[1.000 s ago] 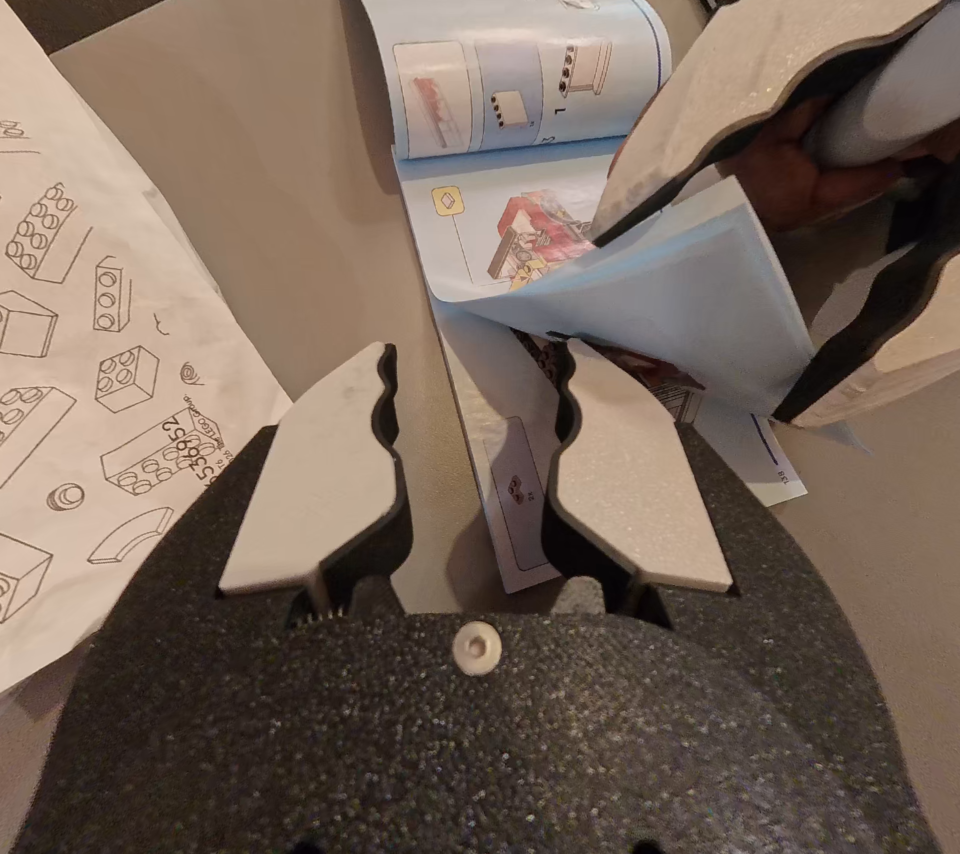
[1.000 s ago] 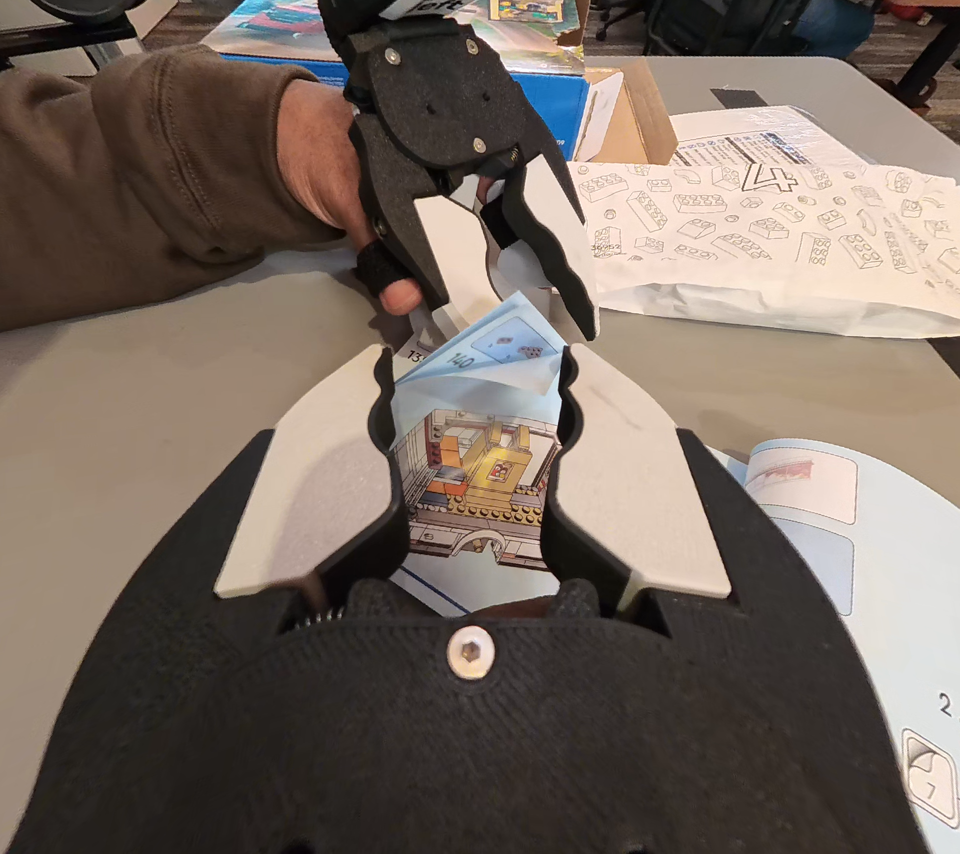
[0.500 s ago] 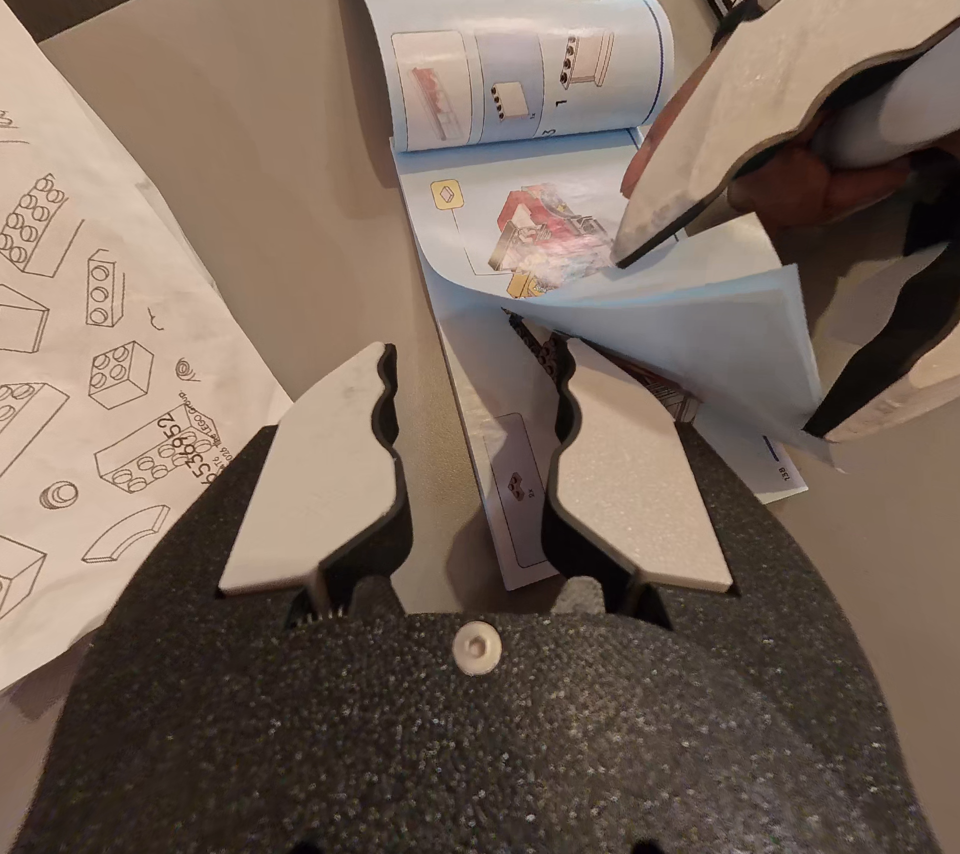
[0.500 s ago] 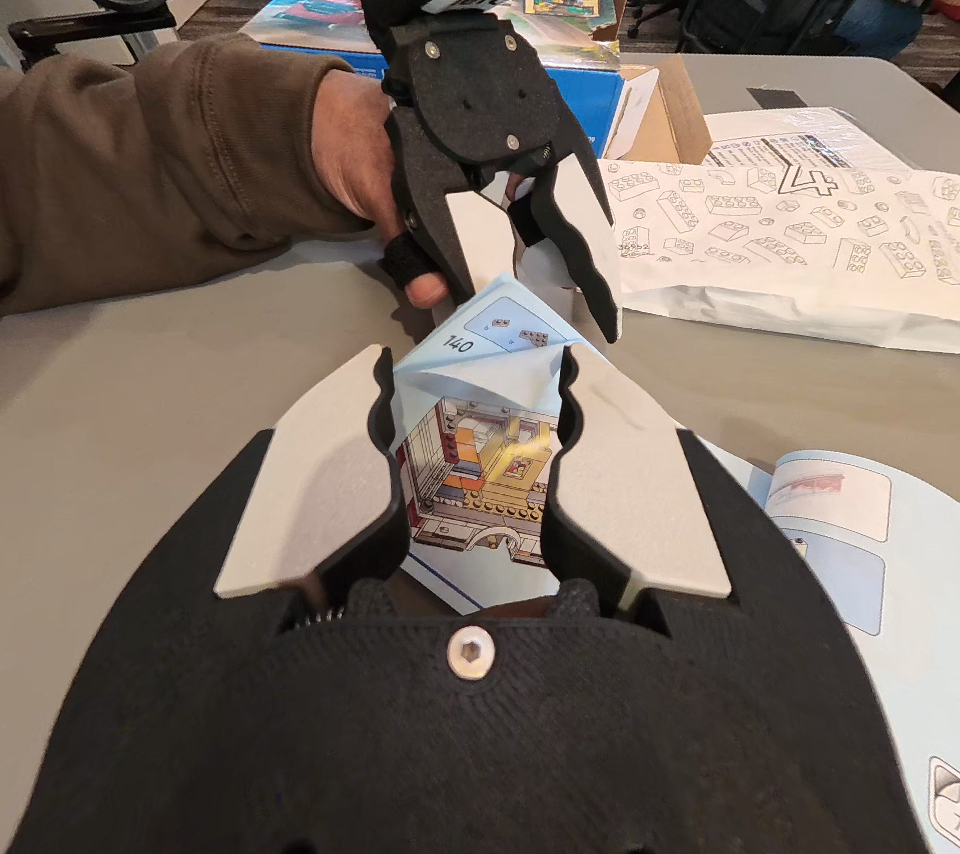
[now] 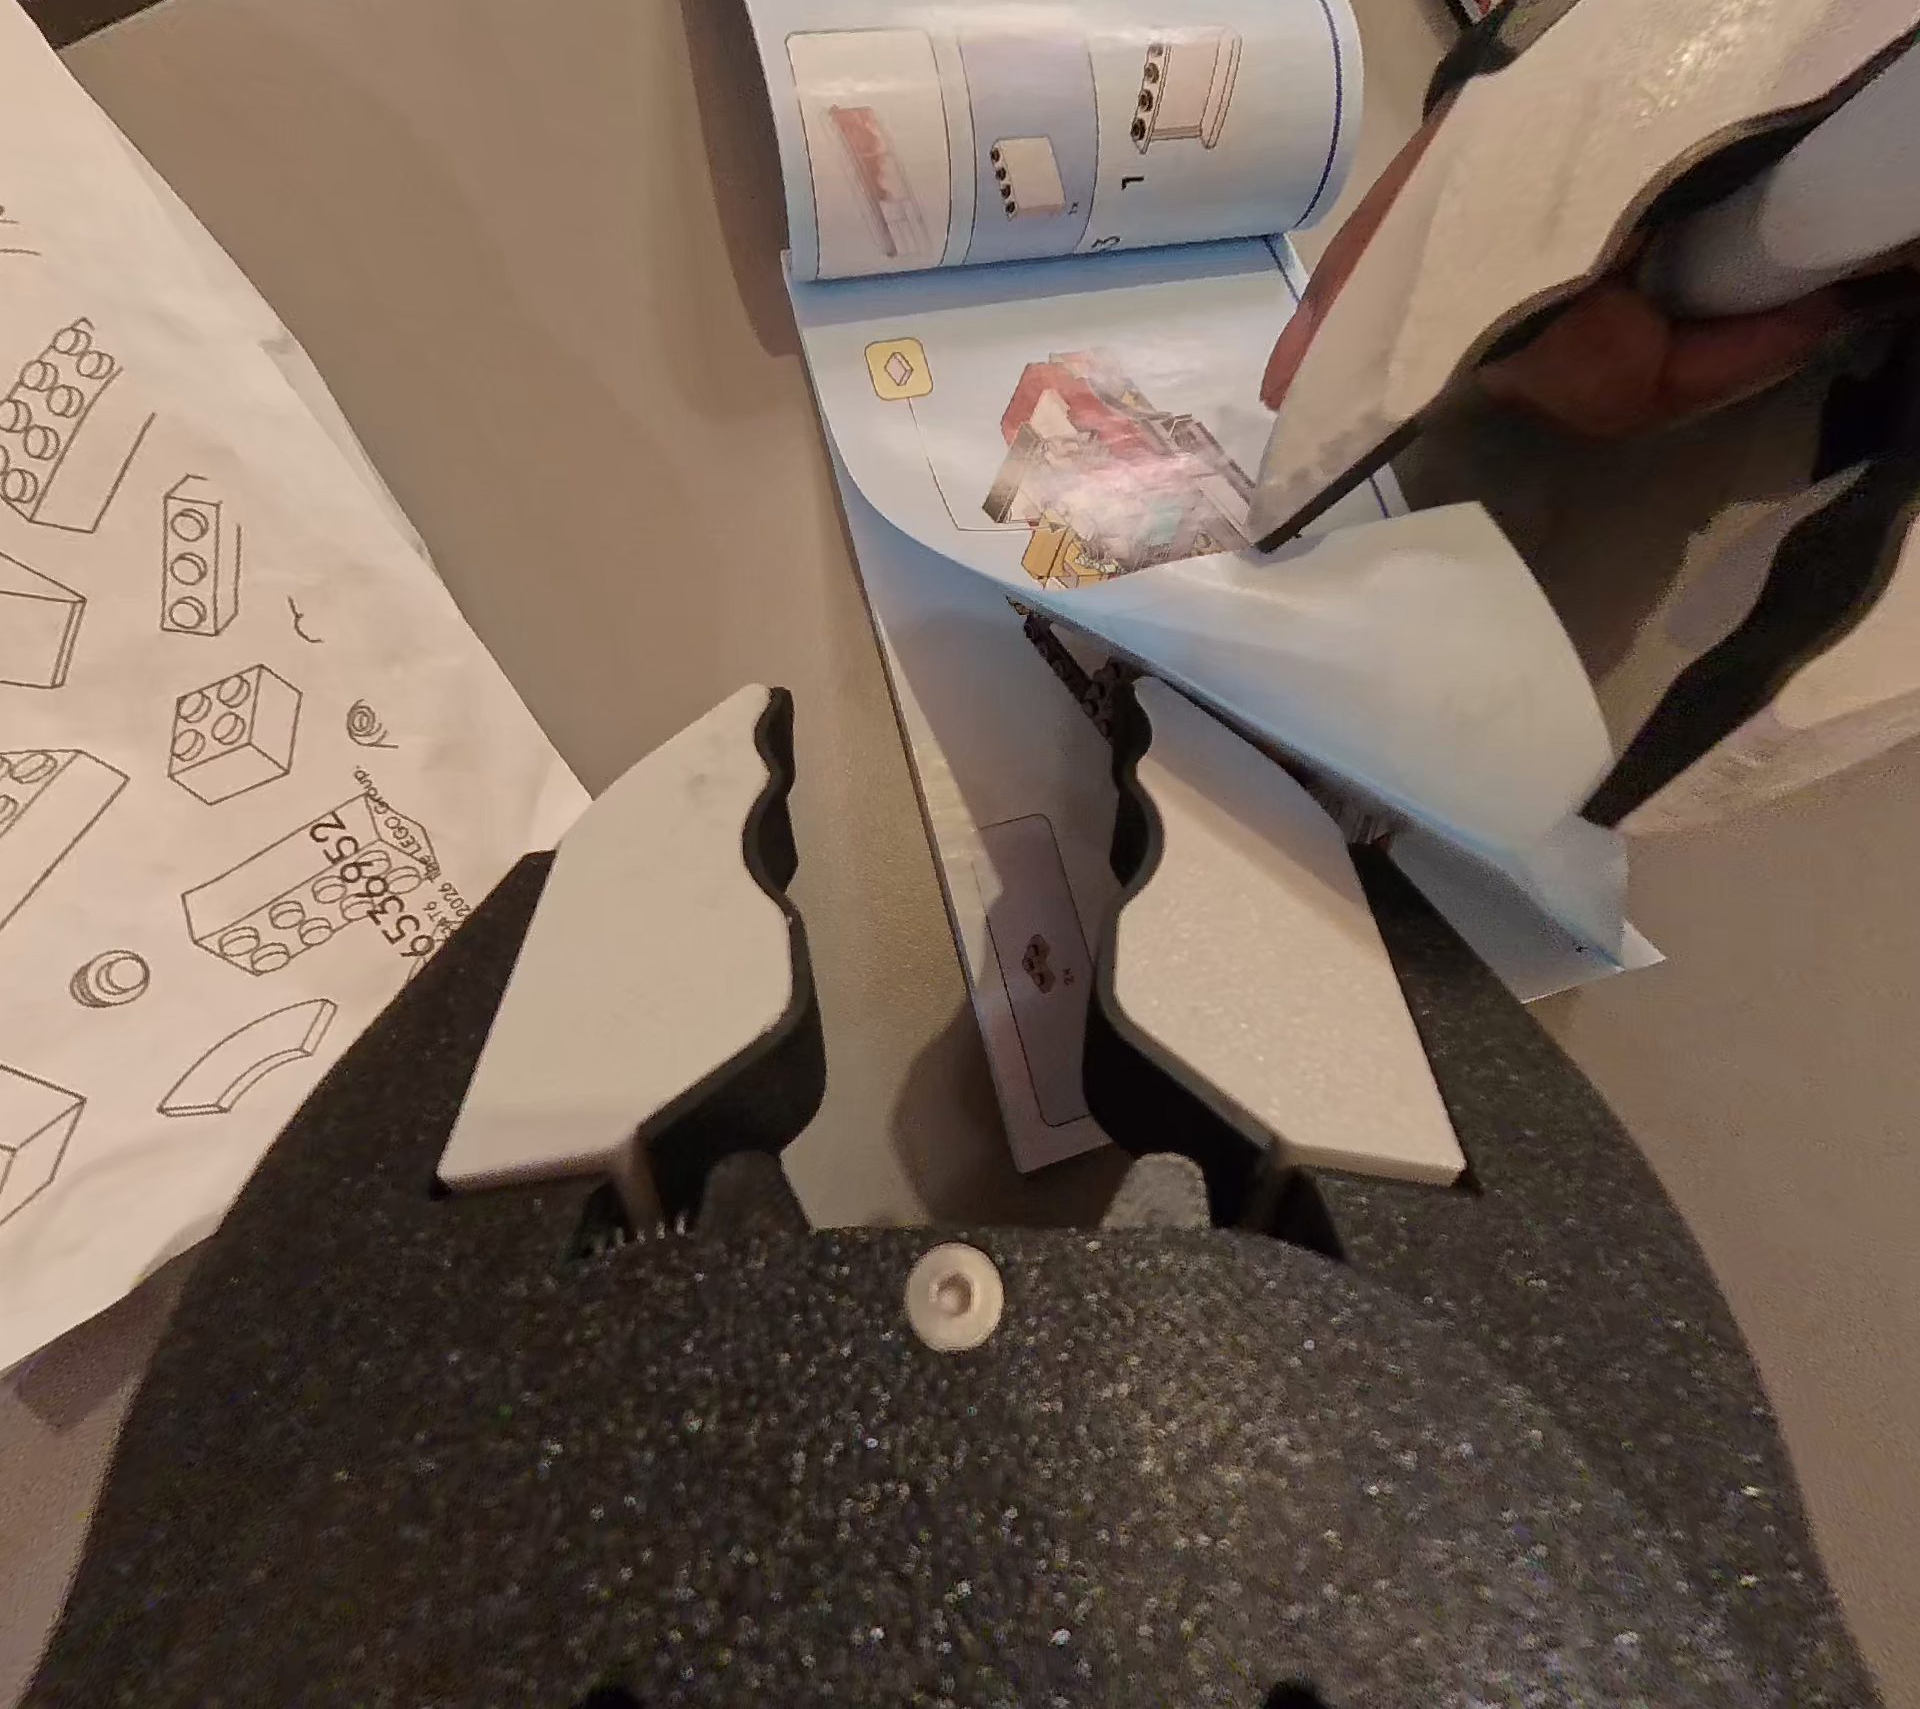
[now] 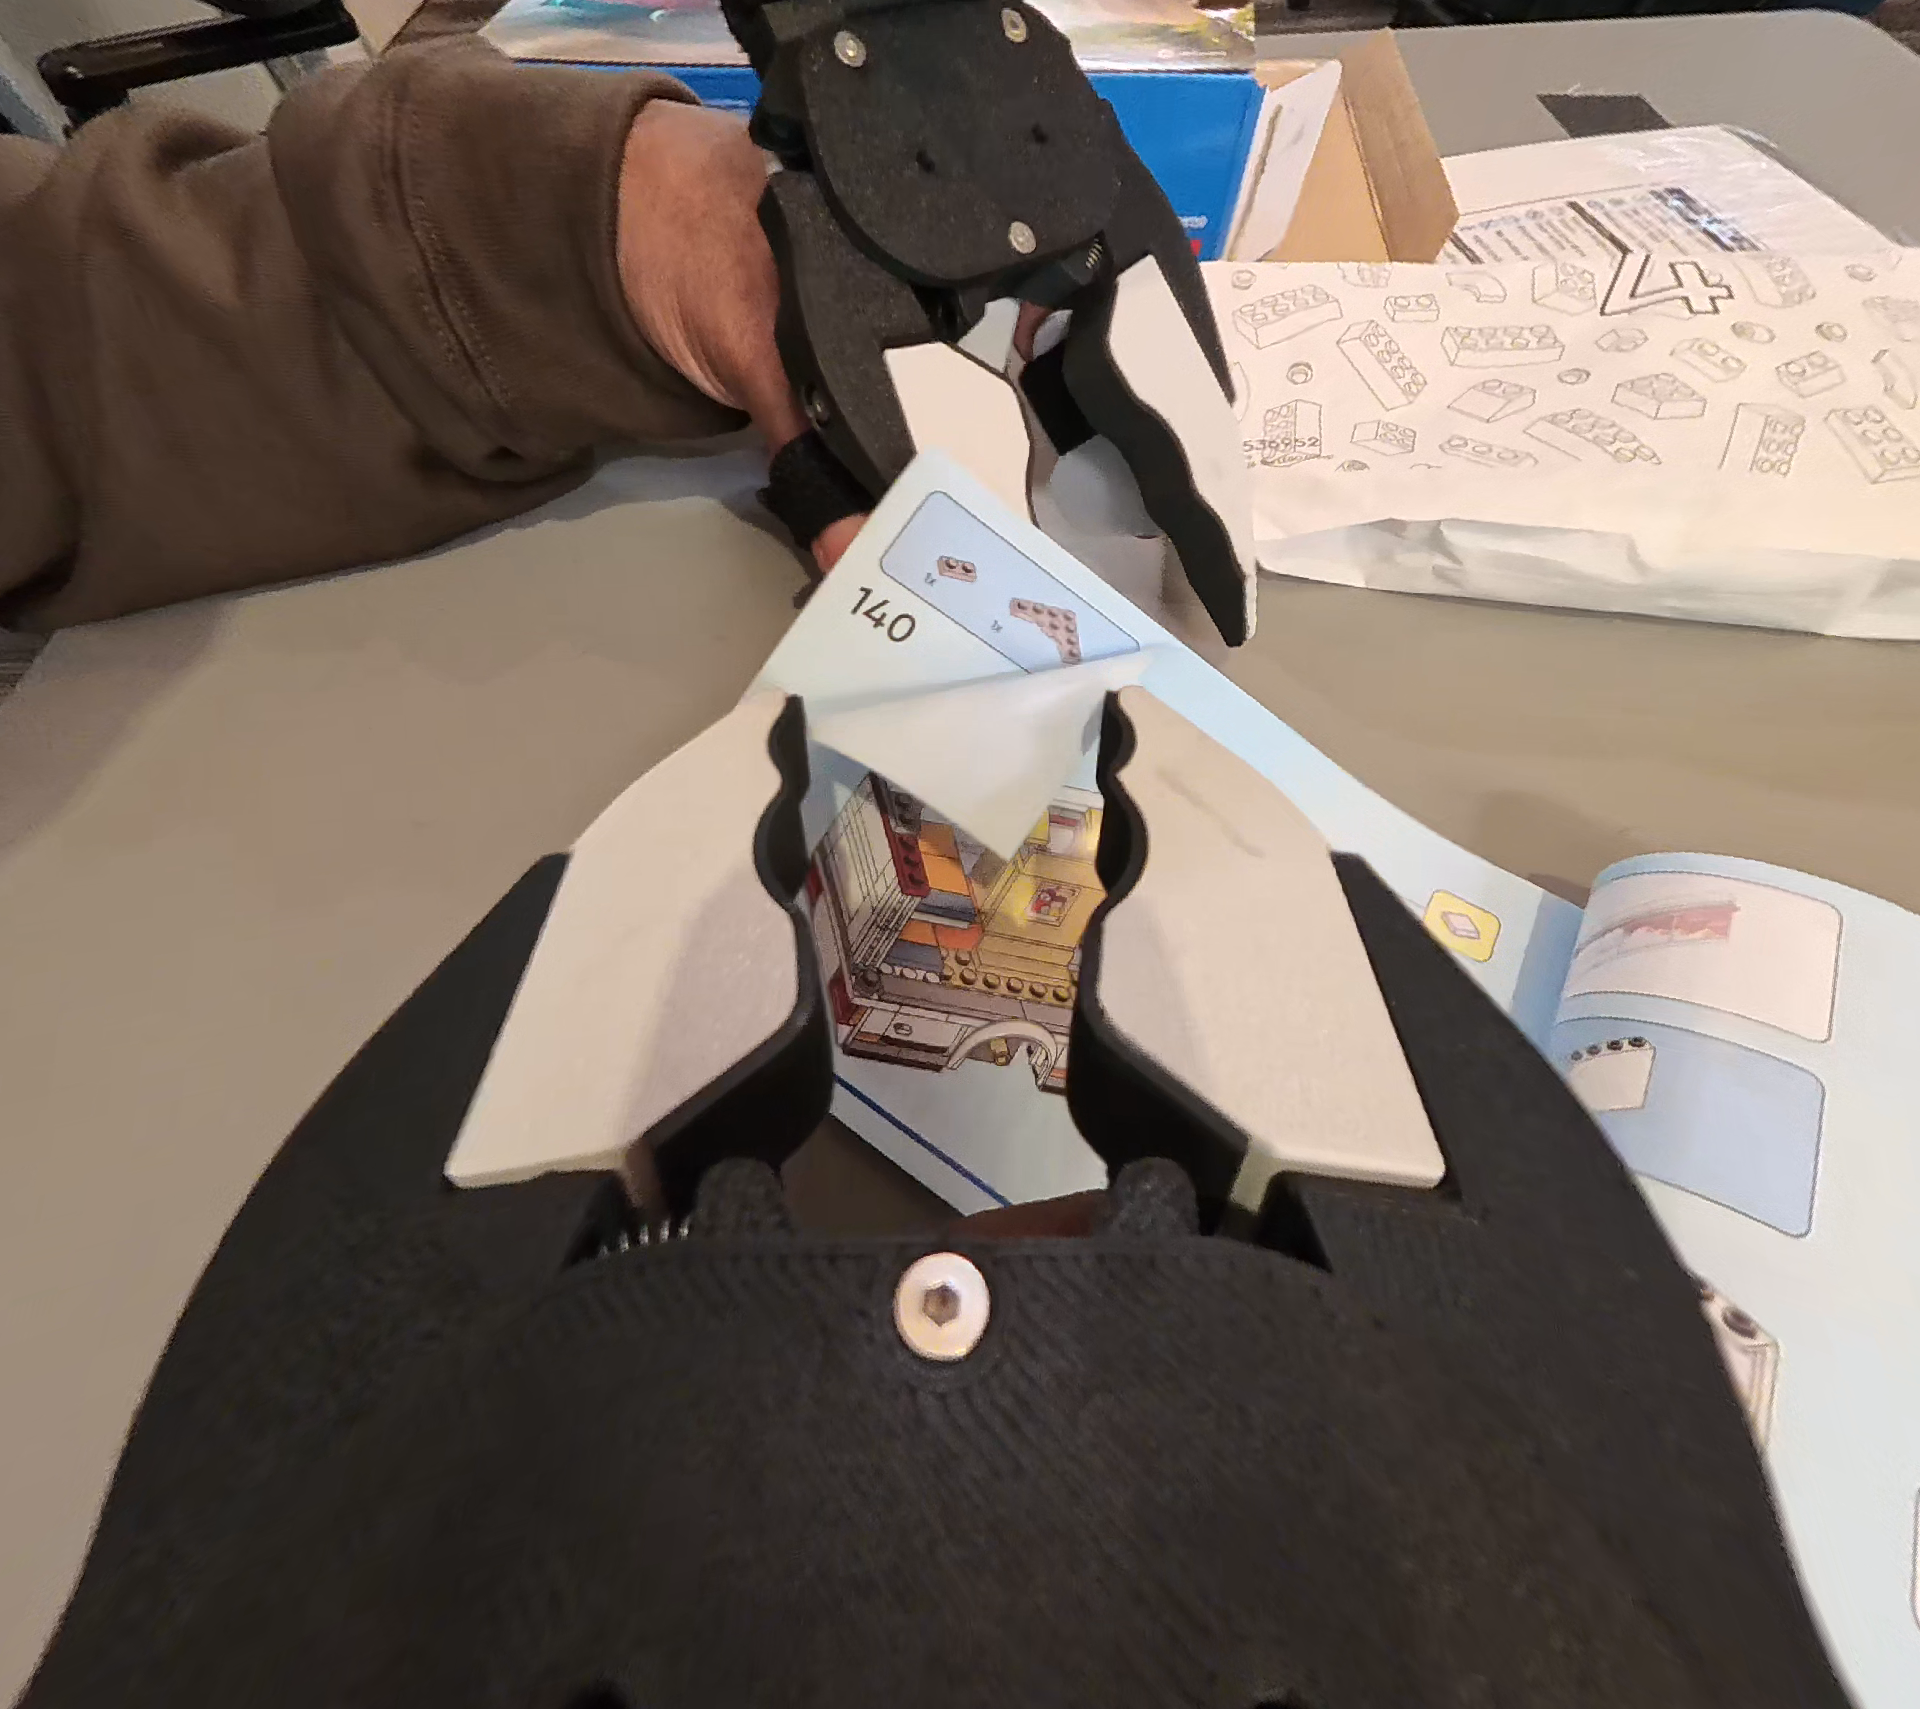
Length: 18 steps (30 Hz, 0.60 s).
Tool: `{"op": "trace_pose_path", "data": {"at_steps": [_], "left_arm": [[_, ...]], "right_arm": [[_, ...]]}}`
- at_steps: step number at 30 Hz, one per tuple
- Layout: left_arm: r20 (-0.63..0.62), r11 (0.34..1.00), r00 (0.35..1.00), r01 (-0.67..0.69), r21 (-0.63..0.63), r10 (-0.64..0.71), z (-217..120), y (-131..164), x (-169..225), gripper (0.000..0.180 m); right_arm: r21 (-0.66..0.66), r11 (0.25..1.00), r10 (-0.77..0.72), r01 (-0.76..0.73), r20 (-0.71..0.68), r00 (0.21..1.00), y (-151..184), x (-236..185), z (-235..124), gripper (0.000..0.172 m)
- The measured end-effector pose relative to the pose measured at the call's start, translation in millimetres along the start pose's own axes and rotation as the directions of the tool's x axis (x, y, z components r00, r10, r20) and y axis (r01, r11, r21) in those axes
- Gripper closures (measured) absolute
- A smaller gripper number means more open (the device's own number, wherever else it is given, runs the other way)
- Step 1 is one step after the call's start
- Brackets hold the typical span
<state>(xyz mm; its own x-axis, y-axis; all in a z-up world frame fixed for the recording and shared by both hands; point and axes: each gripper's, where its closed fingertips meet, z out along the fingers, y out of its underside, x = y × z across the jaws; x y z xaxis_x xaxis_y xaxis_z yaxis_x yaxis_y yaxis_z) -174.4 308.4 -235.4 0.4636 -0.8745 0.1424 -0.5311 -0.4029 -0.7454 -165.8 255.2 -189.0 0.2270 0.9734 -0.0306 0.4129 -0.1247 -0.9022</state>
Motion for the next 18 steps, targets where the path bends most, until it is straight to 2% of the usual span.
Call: {"op": "trace_pose_path", "data": {"at_steps": [5,10,18], "left_arm": [[0.001,1.0,1.0,-0.004,-0.003,0.004,0.4,0.1,0.5,0.121],[-0.001,1.0,1.0,-0.006,-0.006,0.006,0.9,0.6,1.0,0.121],[-0.002,1.0,1.0,-0.01,-0.014,0.01,1.7,1.8,1.6,0.121]], "right_arm": [[-0.026,0.988,0.151,-0.151,-0.015,0.988,3.8,9.7,-0.3,0.125],[-0.062,0.952,0.296,-0.3,-0.07,0.953,11.8,22.0,-0.5,0.125],[-0.149,0.938,0.268,-0.312,-0.257,0.929,23.3,36.3,-6.6,0.112]]}}
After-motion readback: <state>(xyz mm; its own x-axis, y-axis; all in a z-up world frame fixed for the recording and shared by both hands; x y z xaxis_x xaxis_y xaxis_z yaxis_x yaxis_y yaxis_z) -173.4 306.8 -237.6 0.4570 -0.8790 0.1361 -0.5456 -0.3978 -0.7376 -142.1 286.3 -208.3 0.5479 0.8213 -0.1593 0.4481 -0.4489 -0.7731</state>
